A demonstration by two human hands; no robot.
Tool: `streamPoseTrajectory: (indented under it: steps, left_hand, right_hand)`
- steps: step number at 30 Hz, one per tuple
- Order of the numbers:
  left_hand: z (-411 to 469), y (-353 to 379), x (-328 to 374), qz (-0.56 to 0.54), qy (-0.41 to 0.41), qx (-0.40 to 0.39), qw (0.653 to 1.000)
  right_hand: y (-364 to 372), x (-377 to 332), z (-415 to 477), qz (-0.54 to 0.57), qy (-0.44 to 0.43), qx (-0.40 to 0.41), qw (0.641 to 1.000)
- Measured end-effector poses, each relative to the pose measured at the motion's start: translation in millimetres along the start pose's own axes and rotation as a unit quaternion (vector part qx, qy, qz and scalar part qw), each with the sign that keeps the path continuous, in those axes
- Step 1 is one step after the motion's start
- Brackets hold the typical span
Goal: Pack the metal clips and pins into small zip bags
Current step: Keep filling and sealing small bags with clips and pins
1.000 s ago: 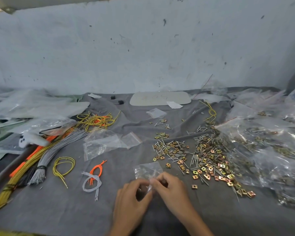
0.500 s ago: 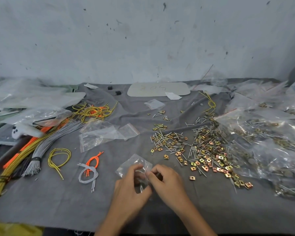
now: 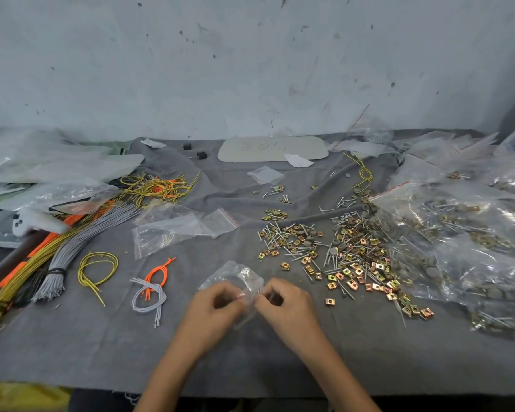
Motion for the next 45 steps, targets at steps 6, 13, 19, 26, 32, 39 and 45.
streamPoseTrajectory:
  steps: [6,13,19,26,32,39,45]
  left_hand:
    - [-18,-2,33,0.293,0.105,0.07,0.948]
    - [-22,-4,34,0.376,0.098,0.096,0.916]
    - [-7,-3,16,0.378,0.049,0.127,0.916]
    - [19,6,12,0.36,0.041,0.126,0.924]
    - [40,7,14,0.34,0.058,0.103,0.933]
    - [38,1,2,0.251,0.047,0.093,0.962]
    - [38,1,-3,0.218,0.028,0.072,0.973]
  right_hand:
    - [8,-3,3,-0.07,0.0,-0.032,0.997]
    - [13,-6,3,-0.14,-0.018,-0.04,0.989]
    - [6,-5,4,-0.068,-0.005,-0.028,0.997]
    - [-30,2,27,-0.253,0.05,0.094,0.962]
    - [-23,7,30,-0.312,0.075,0.083,0.944]
    - [-21,-3,28,-0.218,0.014,0.076,0.973]
    - [4,-17,28,0.02,-0.025,0.073,0.997]
Point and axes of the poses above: each hand's wrist, its own z-axis towards the middle knuckle, its own y-axis out of the palm, x = y × z, the point moved 10 cm from there along z, towards the middle knuckle, and after that the axes turned 8 degrees about -x, right-handed, at the moved point
